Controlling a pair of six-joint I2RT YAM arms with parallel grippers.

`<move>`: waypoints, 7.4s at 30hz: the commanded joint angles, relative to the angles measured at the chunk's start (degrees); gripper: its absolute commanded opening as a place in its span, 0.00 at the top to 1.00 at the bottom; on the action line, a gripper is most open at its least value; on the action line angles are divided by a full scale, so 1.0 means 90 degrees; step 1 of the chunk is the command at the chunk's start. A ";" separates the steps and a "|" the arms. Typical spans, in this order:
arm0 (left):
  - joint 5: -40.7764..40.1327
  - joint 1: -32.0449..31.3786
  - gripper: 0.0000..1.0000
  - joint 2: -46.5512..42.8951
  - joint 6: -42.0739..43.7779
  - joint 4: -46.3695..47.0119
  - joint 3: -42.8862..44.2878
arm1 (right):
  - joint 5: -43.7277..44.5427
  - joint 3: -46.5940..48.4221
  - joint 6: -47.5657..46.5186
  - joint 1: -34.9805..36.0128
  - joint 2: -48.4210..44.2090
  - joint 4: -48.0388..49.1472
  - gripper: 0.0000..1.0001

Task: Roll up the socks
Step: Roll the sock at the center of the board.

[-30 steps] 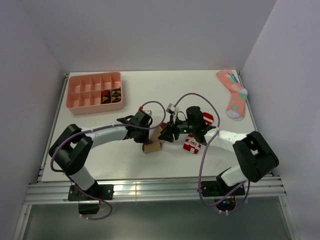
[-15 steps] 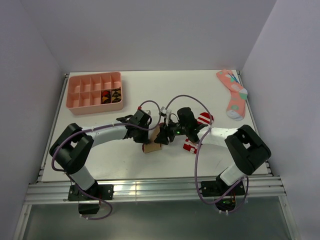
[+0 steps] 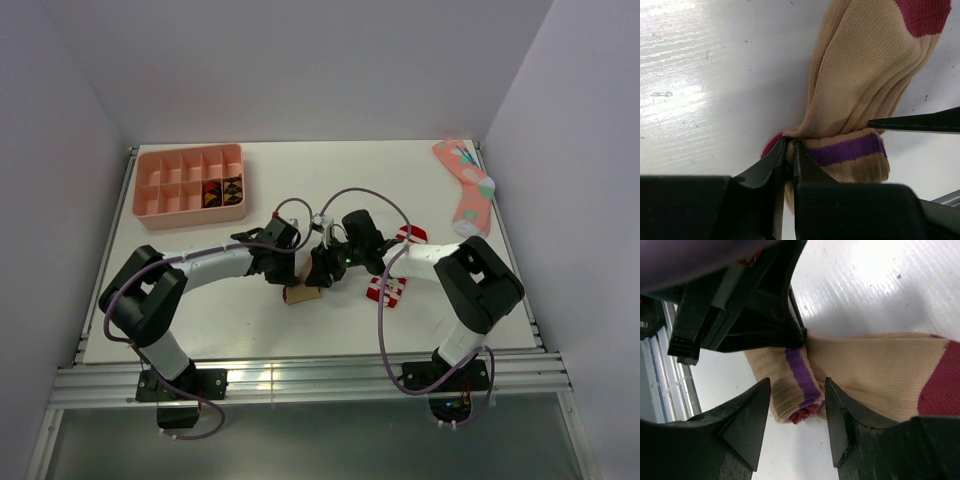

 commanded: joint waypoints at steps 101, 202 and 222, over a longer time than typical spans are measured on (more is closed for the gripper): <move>0.3564 0.1656 1.00 0.2221 0.0600 0.4427 0.0127 | 0.0200 0.1502 -0.0405 0.0176 0.1281 -0.2147 0.89; 0.0153 -0.0238 0.48 -0.2955 0.0160 0.8021 -0.5284 | 0.0678 0.4998 -0.1763 0.0371 0.4347 -0.7314 0.91; 0.0378 -0.0521 0.49 -0.2321 0.0482 0.7826 -0.5138 | 0.0629 0.4959 -0.1792 0.0332 0.4337 -0.7362 0.92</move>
